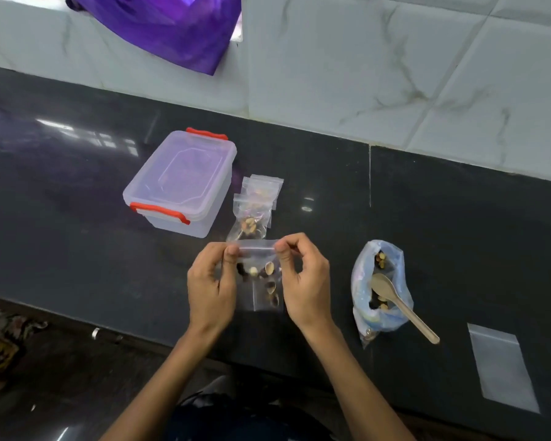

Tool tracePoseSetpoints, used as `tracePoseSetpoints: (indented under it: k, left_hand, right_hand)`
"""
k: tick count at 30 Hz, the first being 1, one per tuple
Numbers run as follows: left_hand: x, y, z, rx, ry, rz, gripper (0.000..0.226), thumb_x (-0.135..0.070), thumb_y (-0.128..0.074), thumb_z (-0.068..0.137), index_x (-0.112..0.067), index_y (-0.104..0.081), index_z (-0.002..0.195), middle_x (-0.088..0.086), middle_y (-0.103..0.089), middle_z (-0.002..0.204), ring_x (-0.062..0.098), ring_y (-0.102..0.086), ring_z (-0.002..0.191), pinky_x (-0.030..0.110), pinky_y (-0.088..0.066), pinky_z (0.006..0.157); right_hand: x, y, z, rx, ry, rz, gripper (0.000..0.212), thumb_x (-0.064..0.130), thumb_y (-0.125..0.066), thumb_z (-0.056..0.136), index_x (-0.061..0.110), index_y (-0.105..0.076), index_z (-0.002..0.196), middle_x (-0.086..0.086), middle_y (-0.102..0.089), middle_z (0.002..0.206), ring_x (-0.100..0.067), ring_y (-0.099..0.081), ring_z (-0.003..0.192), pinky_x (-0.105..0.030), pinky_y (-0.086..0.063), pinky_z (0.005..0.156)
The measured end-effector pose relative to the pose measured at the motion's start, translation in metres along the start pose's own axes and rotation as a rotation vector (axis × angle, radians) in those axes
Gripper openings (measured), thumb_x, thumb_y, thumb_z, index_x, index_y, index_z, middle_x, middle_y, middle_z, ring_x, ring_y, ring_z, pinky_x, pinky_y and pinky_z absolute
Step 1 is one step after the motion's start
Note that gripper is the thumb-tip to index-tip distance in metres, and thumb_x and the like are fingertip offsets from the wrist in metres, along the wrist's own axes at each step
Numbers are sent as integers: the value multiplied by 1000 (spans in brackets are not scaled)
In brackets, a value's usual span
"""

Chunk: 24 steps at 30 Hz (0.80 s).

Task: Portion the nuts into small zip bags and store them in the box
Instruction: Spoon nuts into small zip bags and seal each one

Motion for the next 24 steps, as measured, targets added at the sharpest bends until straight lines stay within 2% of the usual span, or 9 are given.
tracePoseSetpoints:
  k: [3, 6, 10, 12, 15, 18, 21, 24]
  left_hand:
    - [8, 5, 14, 7, -16, 52, 43, -37, -42, 98, -7, -56, 72, 0, -56, 62, 13, -53, 58, 25, -43, 53]
    - [28, 5, 27, 47, 48, 136, 48, -42, -38, 98, -3, -53, 73, 3, -50, 54, 16, -45, 49, 33, -39, 48]
    - [52, -1, 43, 102, 114, 232, 44, -45, -34, 96, -10, -51, 76, 1, -54, 56, 23, -52, 50, 44, -45, 48]
    - [59, -7, 49, 140, 145, 249, 33, -39, -36, 99, -16, -50, 80, -4, -57, 61, 18, -56, 55, 44, -48, 53]
    - [71, -18, 52, 190, 234, 197, 14, -32, -38, 101, -25, -50, 101, -8, -64, 85, 9, -63, 75, 41, -54, 71]
    - [77, -26, 54, 201, 275, 112, 19, -26, -41, 101, -22, -49, 118, -7, -62, 106, 4, -62, 94, 36, -54, 85]
    - [75, -30, 59, 183, 259, 97, 28, -15, -44, 100, -17, -46, 128, -10, -57, 107, 3, -58, 97, 29, -50, 90]
    - [77, -34, 60, 193, 252, 117, 35, -8, -46, 99, -13, -45, 133, -7, -53, 117, 8, -53, 109, 28, -46, 97]
  right_hand:
    - [-12, -19, 6, 9, -51, 26, 24, 31, -50, 96, 11, -59, 87, 4, -61, 73, -12, -60, 66, -32, -51, 59]
    - [-24, -35, 13, -13, -113, 29, 23, 29, -50, 97, 11, -57, 85, -3, -57, 62, -20, -54, 54, -40, -47, 51]
    - [-49, -53, 27, -41, -234, -13, 24, 33, -50, 97, 15, -55, 82, -6, -57, 59, -25, -57, 53, -45, -48, 51]
    - [-60, -56, 33, -69, -287, -39, 24, 35, -50, 97, 17, -55, 82, -2, -57, 60, -23, -58, 54, -44, -49, 53]
    - [-72, -57, 40, -109, -344, -106, 24, 36, -47, 97, 18, -55, 84, 2, -58, 61, -15, -57, 55, -37, -48, 55]
    - [-78, -56, 47, -152, -380, -164, 21, 38, -45, 97, 21, -57, 91, 8, -58, 66, -8, -57, 58, -29, -47, 56]
    - [-82, -56, 52, -144, -401, -184, 19, 38, -45, 98, 25, -57, 103, 16, -59, 79, -3, -58, 70, -19, -46, 62]
    - [-85, -56, 49, -144, -386, -195, 26, 33, -48, 97, 20, -57, 117, 13, -58, 95, 0, -56, 81, -10, -43, 70]
Point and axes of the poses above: each hand's wrist, its own z-axis towards the middle knuckle, its own y-axis out of the back of the hand, x = y × z, the point moved 9 cm from there along z, towards the middle knuckle
